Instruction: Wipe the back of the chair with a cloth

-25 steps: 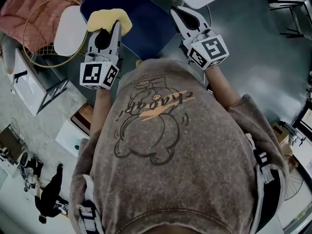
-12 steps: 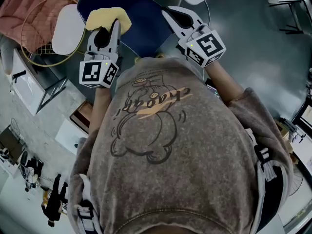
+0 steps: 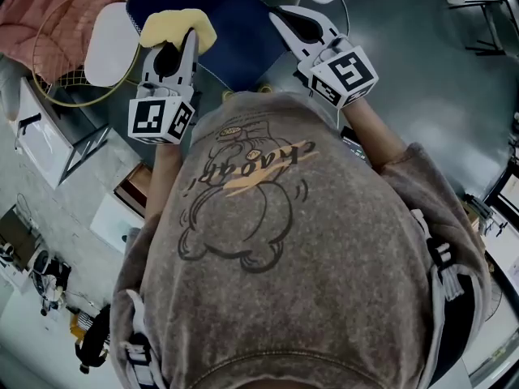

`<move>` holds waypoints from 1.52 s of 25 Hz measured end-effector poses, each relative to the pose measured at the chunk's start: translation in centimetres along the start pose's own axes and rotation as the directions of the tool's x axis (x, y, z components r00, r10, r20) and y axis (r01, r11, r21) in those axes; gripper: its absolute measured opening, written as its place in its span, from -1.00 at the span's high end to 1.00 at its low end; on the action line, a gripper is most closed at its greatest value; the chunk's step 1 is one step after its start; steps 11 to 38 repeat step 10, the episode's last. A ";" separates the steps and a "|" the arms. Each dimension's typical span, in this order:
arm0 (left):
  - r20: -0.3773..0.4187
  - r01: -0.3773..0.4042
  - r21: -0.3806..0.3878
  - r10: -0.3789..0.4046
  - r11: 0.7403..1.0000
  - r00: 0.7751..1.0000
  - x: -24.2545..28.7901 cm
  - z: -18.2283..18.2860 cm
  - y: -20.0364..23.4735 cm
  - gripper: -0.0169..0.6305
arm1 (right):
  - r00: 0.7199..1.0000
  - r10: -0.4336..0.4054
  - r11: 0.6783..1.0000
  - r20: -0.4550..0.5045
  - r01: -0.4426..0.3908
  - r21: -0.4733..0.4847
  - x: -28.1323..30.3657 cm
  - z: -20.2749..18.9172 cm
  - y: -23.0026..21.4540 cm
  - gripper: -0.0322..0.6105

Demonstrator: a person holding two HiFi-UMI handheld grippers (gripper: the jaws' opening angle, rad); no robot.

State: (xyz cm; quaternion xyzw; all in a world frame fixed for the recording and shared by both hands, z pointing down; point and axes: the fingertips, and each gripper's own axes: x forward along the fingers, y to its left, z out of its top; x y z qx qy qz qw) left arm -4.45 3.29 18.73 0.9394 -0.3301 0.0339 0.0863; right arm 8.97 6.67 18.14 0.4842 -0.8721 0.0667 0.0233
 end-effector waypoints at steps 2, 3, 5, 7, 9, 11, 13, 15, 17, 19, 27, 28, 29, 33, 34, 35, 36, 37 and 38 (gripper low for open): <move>0.000 0.001 0.002 -0.001 1.000 1.000 -0.1 0.0 0.1 0.78 | 1.000 0.004 1.000 -0.001 -0.004 -0.002 0.2 0.0 0.2 0.81; 0.001 0.002 0.001 -0.002 1.000 1.000 -0.1 0.0 0.1 0.78 | 1.000 0.010 1.000 -0.003 -0.010 -0.005 0.3 0.0 0.3 0.81; 0.003 0.002 0.000 -0.002 1.000 1.000 -0.2 0.0 0.3 0.78 | 1.000 0.027 1.000 -0.010 -0.027 -0.014 0.5 -0.1 0.7 0.82; 0.003 0.000 0.001 0.000 1.000 1.000 -0.3 0.1 0.4 0.78 | 0.998 0.052 0.998 -0.021 -0.053 -0.027 0.7 -0.2 1.2 0.81; 0.003 -0.003 0.001 0.003 1.000 1.000 -0.5 0.1 0.4 0.78 | 0.996 0.079 0.996 -0.035 -0.080 -0.039 0.9 -0.4 1.8 0.81; 0.003 -0.005 0.002 0.005 1.000 1.000 -0.6 0.1 0.5 0.78 | 0.995 0.091 0.995 -0.042 -0.093 -0.044 1.0 -0.4 2.0 0.81; 0.003 -0.005 0.002 0.005 1.000 1.000 -0.6 0.1 0.5 0.78 | 0.995 0.091 0.995 -0.042 -0.093 -0.044 1.0 -0.4 2.0 0.81; 0.003 -0.005 0.002 0.005 1.000 1.000 -0.6 0.1 0.5 0.78 | 0.995 0.091 0.995 -0.042 -0.093 -0.044 1.0 -0.4 2.0 0.81; 0.003 -0.005 0.002 0.005 1.000 1.000 -0.6 0.1 0.5 0.78 | 0.995 0.091 0.995 -0.042 -0.093 -0.044 1.0 -0.4 2.0 0.81; 0.003 -0.005 0.002 0.005 1.000 1.000 -0.6 0.1 0.5 0.78 | 0.995 0.091 0.995 -0.042 -0.093 -0.044 1.0 -0.4 2.0 0.81; 0.003 -0.005 0.002 0.005 1.000 1.000 -0.6 0.1 0.5 0.78 | 0.995 0.091 0.995 -0.042 -0.093 -0.044 1.0 -0.4 2.0 0.81; 0.003 -0.005 0.002 0.005 1.000 1.000 -0.6 0.1 0.5 0.78 | 0.995 0.091 0.995 -0.042 -0.093 -0.044 1.0 -0.4 2.0 0.81; 0.003 -0.005 0.002 0.005 1.000 1.000 -0.6 0.1 0.5 0.78 | 0.995 0.091 0.995 -0.042 -0.093 -0.044 1.0 -0.4 2.0 0.81; 0.003 -0.005 0.002 0.005 1.000 1.000 -0.6 0.1 0.5 0.78 | 0.995 0.091 0.995 -0.042 -0.093 -0.044 1.0 -0.4 2.0 0.81; 0.003 -0.005 0.002 0.005 1.000 1.000 -0.6 0.1 0.5 0.78 | 0.995 0.091 0.995 -0.042 -0.093 -0.044 1.0 -0.4 2.0 0.81; 0.003 -0.005 0.002 0.005 1.000 1.000 -0.6 0.1 0.5 0.78 | 0.995 0.091 0.995 -0.042 -0.093 -0.044 1.0 -0.4 2.0 0.81; 0.003 -0.005 0.002 0.005 1.000 1.000 -0.6 0.1 0.5 0.78 | 0.995 0.091 0.995 -0.042 -0.093 -0.044 1.0 -0.4 2.0 0.81; 0.003 -0.005 0.002 0.005 1.000 1.000 -0.6 0.1 0.5 0.78 | 0.995 0.091 0.995 -0.042 -0.093 -0.044 1.0 -0.4 2.0 0.81; 0.003 -0.005 0.002 0.005 1.000 1.000 -0.6 0.1 0.5 0.78 | 0.995 0.091 0.995 -0.042 -0.093 -0.044 1.0 -0.4 2.0 0.81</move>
